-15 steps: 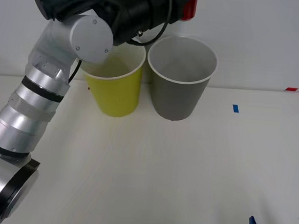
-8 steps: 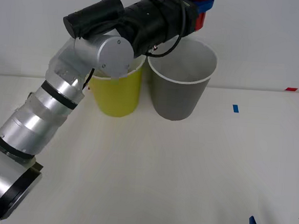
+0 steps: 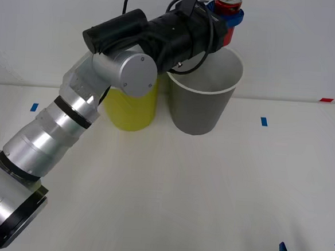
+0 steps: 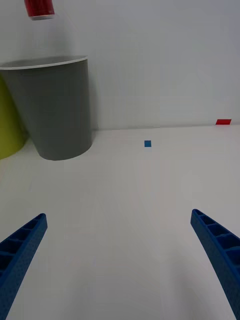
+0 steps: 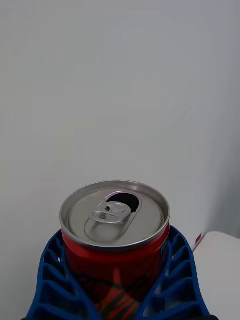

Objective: Put cans in the gray bin and PET bottles in the light green bin.

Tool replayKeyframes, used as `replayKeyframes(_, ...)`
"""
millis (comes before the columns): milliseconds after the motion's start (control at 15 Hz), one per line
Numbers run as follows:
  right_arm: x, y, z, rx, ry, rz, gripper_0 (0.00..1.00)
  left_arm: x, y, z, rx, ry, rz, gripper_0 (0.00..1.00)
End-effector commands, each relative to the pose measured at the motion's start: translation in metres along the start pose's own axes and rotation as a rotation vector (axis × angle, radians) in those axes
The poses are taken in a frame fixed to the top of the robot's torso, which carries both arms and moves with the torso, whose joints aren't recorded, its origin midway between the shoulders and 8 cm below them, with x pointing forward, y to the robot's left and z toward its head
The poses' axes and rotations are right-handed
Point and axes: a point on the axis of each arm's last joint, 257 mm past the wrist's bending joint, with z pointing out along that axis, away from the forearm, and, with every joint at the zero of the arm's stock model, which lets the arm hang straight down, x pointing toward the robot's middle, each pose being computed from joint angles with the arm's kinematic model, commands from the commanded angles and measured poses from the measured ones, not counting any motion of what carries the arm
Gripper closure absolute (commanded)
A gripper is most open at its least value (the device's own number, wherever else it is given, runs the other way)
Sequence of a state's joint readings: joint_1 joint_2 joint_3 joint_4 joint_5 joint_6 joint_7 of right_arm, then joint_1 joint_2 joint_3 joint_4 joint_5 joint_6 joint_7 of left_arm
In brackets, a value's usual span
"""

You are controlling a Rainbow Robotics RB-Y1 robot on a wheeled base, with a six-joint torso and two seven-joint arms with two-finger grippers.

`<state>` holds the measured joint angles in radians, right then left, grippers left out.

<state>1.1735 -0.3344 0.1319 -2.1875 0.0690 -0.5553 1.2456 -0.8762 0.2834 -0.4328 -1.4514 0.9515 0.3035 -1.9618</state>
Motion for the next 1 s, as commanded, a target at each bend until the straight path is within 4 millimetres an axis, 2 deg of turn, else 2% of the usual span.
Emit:
replayKeyframes(67, 0.0, 0.0, 0.0, 0.0, 0.0, 0.0, 0.0, 0.001, 0.002, -0.001, -0.003, 0.002, 0.007, 0.99)
replayKeyframes(133, 0.0, 0.0, 0.0, 0.0, 0.0, 0.0, 0.0, 0.001, 0.003, -0.001, -0.004, 0.003, 0.01, 0.69)
replayKeyframes(200, 0.0, 0.0, 0.0, 0.0, 0.0, 0.0, 0.0, 0.001, 0.003, -0.001, -0.004, 0.003, 0.01, 0.0)
replayKeyframes(800, 0.0, 0.0, 0.0, 0.0, 0.0, 0.0, 0.0, -0.008, 0.011, -0.003, -0.019, -0.03, -0.024, 0.0)
replayKeyframes(1000, 0.0, 0.0, 0.0, 0.0, 0.0, 0.0, 0.0, -0.012, 0.017, -0.015, 0.011, -0.001, -0.053, 0.0)
